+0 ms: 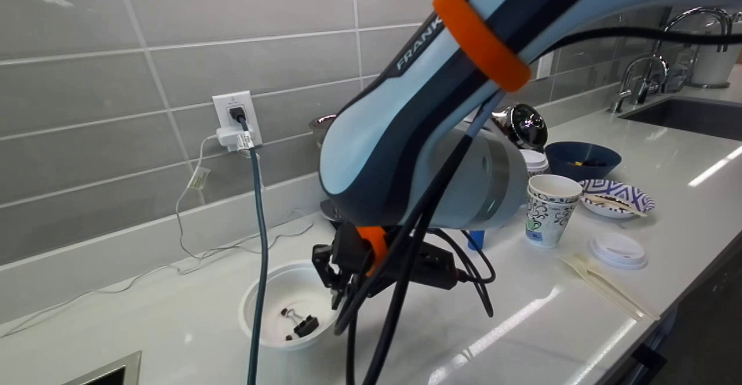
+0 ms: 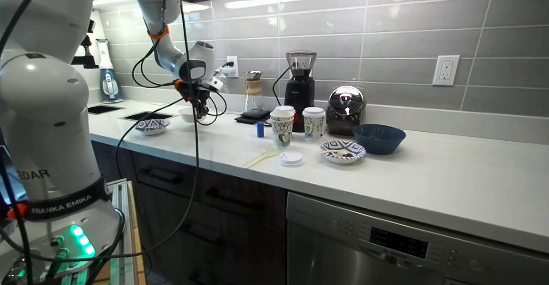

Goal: Pick up the white bowl and move it to the right side of the kitchen counter

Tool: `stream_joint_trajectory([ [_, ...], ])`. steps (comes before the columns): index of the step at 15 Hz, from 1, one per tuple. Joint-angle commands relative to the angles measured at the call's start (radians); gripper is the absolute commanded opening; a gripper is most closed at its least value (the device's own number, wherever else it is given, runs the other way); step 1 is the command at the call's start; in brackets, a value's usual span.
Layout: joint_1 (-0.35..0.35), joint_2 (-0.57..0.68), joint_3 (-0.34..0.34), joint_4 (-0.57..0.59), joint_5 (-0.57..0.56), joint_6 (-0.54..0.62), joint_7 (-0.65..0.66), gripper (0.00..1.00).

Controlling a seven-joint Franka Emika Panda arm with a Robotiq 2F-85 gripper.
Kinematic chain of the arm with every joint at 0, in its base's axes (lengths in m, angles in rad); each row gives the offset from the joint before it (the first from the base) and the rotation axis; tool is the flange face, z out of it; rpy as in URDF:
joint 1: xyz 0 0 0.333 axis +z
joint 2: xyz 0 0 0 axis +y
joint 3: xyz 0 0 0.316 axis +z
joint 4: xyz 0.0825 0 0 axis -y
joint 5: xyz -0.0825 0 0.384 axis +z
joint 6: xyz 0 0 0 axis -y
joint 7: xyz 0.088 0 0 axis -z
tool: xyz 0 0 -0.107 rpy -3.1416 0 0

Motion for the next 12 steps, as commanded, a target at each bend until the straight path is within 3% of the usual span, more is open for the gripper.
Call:
stream_joint_trajectory([
  [1,-0.047,-0.099,-0.008,-0.103,0.066,0.038,0.014,0.01],
  [6,-0.088,-0.228,-0.049,-0.260,0.099,0.088,0.059,0.01],
  [12,-0.125,-0.384,-0.076,-0.436,0.224,0.151,0.093,0.01],
])
